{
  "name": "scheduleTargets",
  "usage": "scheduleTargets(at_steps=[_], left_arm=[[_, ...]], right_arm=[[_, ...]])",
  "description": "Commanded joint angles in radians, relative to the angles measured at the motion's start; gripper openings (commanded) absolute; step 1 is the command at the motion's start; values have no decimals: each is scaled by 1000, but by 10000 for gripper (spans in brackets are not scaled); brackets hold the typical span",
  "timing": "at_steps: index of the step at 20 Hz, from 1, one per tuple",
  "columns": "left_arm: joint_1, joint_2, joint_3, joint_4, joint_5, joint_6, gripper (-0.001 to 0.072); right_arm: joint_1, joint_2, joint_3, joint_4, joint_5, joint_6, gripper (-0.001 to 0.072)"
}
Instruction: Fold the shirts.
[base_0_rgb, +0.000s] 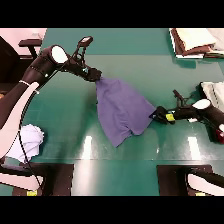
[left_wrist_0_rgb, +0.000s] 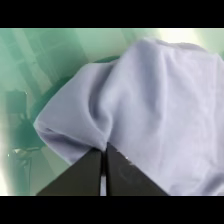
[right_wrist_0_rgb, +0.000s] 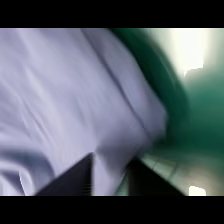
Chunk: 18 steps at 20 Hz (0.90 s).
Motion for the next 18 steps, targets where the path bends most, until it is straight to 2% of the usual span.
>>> scheduleTargets(at_steps=[1, 2, 6, 12, 18], left_arm=[[1, 2, 0, 4, -42, 1, 22], [1, 7, 0, 4, -57, 0, 22], [1, 132, 42, 44, -58, 1, 22], [-3, 467, 269, 78, -51, 27, 21], [-3, 652, 327, 77, -59, 27, 21]], right_arm=[[64, -106, 97, 12, -83, -13, 159], [65, -116, 120, 11, -79, -14, 19], [1, -13, 275, 11, 3, -53, 16], [-158, 256, 778, 11, 266, -56, 16], [-235, 317, 1101, 11, 341, 23, 16]])
